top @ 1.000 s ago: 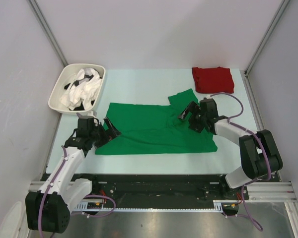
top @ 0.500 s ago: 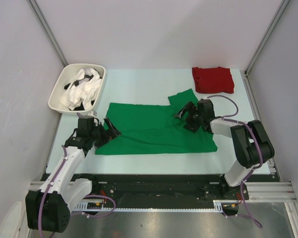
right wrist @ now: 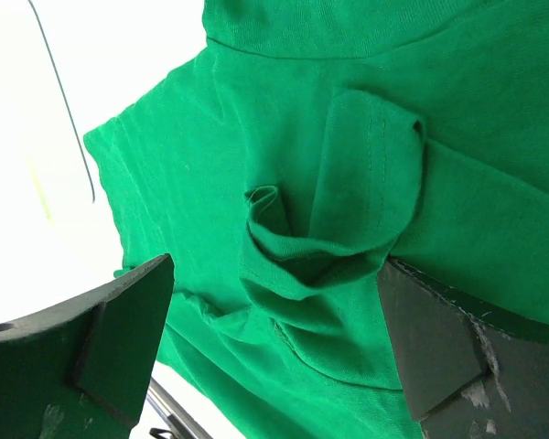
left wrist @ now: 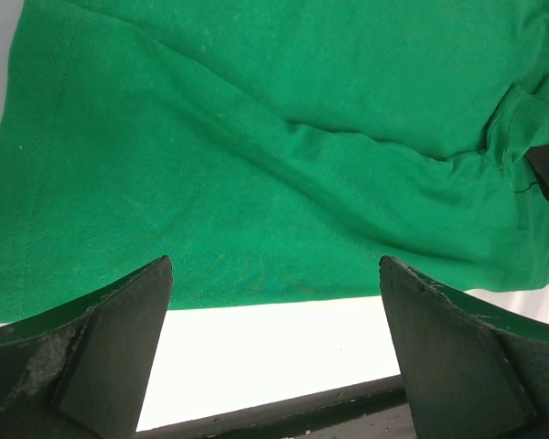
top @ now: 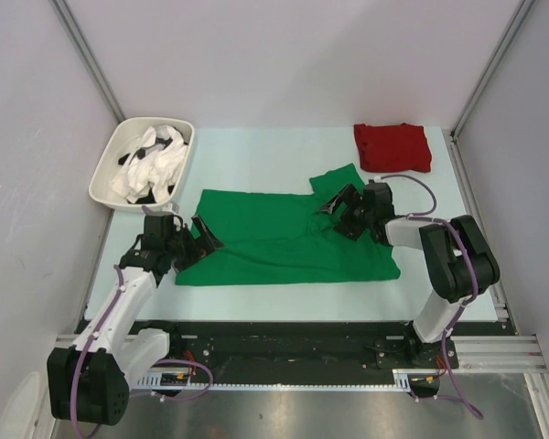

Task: Fold and stack the t-shirts
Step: Fold the tshirt

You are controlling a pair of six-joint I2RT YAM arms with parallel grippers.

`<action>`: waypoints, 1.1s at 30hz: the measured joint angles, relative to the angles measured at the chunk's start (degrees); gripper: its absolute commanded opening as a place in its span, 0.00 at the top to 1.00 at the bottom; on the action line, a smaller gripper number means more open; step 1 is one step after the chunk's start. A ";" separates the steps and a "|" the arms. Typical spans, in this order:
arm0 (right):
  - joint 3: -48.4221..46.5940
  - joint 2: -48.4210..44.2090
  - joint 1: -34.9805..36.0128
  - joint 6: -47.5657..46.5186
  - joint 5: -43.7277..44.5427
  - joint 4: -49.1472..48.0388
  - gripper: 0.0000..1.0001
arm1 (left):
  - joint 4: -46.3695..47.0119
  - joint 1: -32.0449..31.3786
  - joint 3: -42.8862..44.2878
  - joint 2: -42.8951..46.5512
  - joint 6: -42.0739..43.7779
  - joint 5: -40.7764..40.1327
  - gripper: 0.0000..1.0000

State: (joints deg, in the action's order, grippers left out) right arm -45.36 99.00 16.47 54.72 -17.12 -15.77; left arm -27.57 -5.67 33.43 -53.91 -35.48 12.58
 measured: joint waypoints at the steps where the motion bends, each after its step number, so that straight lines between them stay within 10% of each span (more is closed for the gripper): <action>1: 0.00 0.22 -0.11 0.15 -0.09 -0.50 0.03 | 0.00 0.00 0.04 -0.02 0.02 -0.02 0.00; 33: -20.85 11.28 3.89 -4.72 -3.37 -2.67 0.03 | -0.46 0.00 0.44 0.46 0.98 -0.39 0.00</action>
State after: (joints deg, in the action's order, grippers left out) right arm -66.22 110.28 20.36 50.00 -20.49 -18.44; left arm -28.03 -5.67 33.87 -53.45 -34.50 12.19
